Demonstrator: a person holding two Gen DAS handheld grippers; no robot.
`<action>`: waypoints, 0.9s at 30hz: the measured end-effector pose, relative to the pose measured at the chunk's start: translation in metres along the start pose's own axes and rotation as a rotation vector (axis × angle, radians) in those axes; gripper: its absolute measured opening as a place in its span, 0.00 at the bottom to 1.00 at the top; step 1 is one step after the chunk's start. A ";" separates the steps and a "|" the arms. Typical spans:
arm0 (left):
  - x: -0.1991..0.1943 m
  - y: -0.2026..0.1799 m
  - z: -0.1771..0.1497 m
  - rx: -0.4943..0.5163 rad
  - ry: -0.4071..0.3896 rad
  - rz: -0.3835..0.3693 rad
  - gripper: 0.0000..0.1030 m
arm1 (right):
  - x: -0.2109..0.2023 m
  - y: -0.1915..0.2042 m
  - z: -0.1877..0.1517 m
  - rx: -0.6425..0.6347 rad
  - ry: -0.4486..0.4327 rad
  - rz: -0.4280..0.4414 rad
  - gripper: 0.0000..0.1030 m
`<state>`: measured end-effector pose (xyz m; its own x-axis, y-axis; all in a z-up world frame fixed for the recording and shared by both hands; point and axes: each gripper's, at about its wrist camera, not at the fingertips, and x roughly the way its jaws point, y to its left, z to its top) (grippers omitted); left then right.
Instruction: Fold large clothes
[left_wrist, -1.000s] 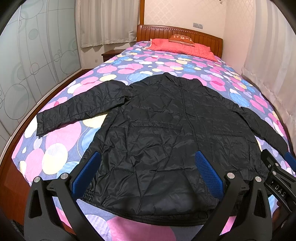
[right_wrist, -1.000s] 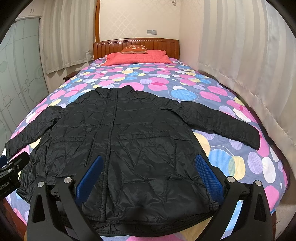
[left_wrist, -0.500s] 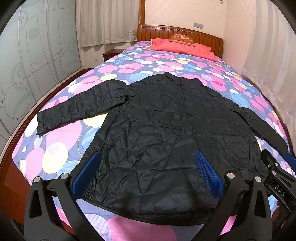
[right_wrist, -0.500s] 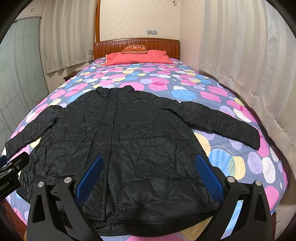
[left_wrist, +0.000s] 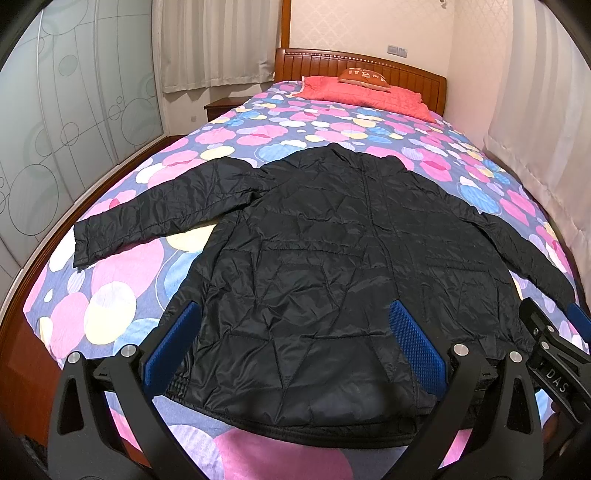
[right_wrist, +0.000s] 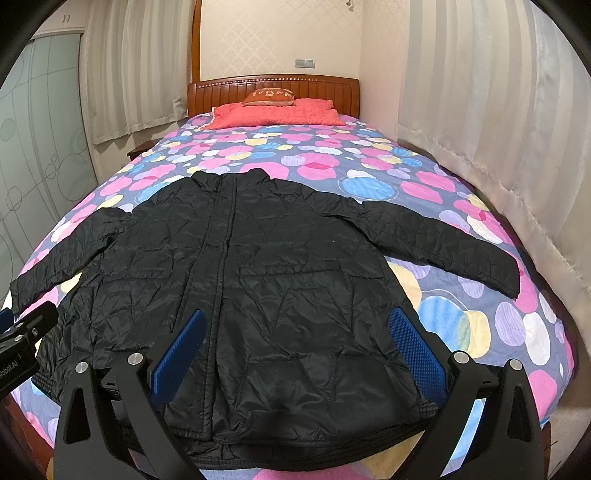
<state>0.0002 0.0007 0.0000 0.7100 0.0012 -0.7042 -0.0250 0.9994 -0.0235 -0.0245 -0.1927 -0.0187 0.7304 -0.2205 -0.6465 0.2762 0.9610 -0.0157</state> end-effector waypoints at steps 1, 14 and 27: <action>0.000 0.000 0.000 0.000 0.000 0.000 0.98 | 0.000 0.000 0.000 0.000 0.000 0.000 0.96; 0.000 0.000 0.000 0.000 0.001 -0.001 0.98 | 0.001 0.002 -0.001 -0.002 0.001 -0.001 0.96; -0.002 0.002 -0.002 -0.001 0.004 -0.001 0.98 | 0.006 0.004 -0.001 -0.002 0.005 -0.001 0.96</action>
<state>-0.0030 0.0028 0.0002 0.7073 -0.0004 -0.7069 -0.0244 0.9994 -0.0250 -0.0198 -0.1901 -0.0234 0.7269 -0.2204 -0.6504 0.2758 0.9611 -0.0174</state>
